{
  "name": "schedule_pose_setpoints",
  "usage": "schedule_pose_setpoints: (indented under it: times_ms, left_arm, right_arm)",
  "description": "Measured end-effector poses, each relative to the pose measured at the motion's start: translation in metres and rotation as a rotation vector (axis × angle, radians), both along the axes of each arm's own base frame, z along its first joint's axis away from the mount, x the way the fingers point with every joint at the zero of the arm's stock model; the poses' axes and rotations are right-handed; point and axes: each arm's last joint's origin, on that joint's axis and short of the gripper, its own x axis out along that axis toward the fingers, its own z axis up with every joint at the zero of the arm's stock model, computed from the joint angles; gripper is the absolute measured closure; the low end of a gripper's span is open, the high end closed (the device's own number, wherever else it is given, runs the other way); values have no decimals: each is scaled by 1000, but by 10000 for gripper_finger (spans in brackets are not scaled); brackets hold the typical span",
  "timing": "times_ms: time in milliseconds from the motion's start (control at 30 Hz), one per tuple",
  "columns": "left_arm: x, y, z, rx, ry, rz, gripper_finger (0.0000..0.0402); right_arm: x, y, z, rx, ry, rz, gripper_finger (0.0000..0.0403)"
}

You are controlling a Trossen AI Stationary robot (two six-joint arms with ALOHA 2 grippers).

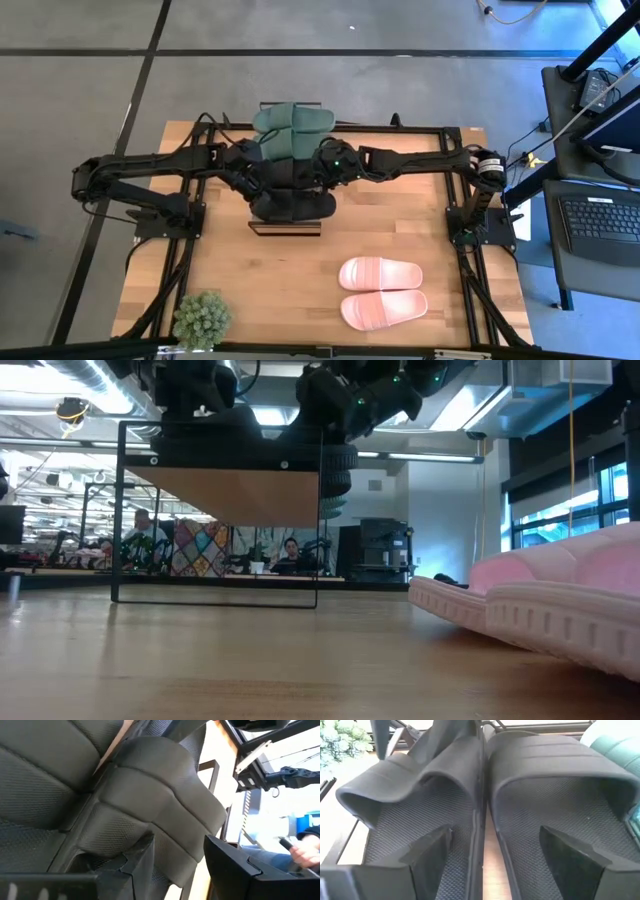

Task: Pick and place slides into the shelf
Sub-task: Put the black slipper on the shelf

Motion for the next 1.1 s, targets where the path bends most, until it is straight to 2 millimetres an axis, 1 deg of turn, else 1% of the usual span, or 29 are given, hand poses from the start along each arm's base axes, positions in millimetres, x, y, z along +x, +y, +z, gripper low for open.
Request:
schedule_pose_setpoints:
  times_ms: [133,267,333,567,667,733,867,967,1100]
  left_arm:
    - [-2,-2,3,-39,-26,-29,236]
    - [-7,-4,13,-61,-83,-48,237]
    - [-11,-5,21,-52,-116,-47,237]
    - [-26,-1,61,17,-264,-1,237]
    - [-31,0,70,56,-292,47,237]
    - [-33,0,68,43,-262,58,237]
    - [-35,-1,55,3,-123,70,237]
    - [-36,1,46,24,-12,119,237]
    - [-37,2,37,65,88,168,237]
  right_arm:
    - [0,0,-1,0,11,1,97]
    - [-1,0,-2,0,18,0,97]
    - [-1,0,-3,-4,23,-1,97]
    - [-1,0,-3,0,30,-5,97]
    - [-1,0,-4,1,31,-6,97]
    - [-1,0,-4,3,32,-8,97]
    - [-1,0,-5,19,35,-18,97]
    - [-1,0,-5,19,35,-18,97]
    - [-1,0,-5,20,35,-19,97]
